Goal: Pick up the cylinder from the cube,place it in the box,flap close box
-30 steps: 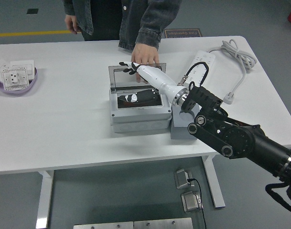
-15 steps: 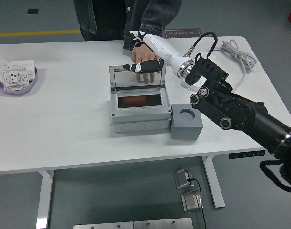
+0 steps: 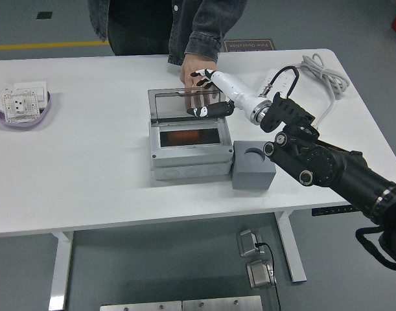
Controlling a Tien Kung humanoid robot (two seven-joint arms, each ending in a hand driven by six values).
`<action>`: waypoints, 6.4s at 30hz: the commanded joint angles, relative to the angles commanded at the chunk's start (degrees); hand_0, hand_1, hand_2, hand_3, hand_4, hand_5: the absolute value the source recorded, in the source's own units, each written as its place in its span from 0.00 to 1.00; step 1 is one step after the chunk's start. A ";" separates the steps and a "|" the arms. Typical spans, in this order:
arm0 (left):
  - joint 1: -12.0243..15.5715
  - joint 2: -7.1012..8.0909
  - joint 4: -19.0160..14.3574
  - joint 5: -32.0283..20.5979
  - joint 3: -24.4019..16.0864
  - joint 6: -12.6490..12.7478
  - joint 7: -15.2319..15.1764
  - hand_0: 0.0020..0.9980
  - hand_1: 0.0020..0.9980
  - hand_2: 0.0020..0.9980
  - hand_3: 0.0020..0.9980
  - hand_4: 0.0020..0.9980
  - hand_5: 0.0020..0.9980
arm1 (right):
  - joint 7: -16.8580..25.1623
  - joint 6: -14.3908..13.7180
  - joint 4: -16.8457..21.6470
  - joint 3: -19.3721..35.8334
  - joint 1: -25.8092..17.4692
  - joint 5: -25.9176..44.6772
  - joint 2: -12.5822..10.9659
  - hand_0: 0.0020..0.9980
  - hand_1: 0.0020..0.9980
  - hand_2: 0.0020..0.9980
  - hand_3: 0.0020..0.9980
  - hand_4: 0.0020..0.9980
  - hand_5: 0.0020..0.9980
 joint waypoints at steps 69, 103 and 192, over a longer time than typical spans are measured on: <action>1.39 -0.79 0.00 -2.10 -0.39 0.64 -0.29 0.69 0.69 0.69 0.81 0.73 0.36 | 9.95 -2.59 35.18 50.51 -48.24 27.48 -4.51 0.70 0.64 0.68 0.67 0.77 0.40; 1.35 -0.19 0.00 -4.90 3.52 0.11 -2.36 0.69 0.69 0.69 0.81 0.74 0.37 | 10.43 1.86 33.70 56.45 -50.97 32.99 -2.08 0.69 0.64 0.69 0.69 0.81 0.41; 1.01 -0.82 0.00 -3.49 1.73 0.35 -1.56 0.69 0.69 0.69 0.81 0.74 0.37 | 2.47 -8.21 35.44 57.29 -47.17 11.86 -1.55 0.64 0.62 0.67 0.66 0.75 0.25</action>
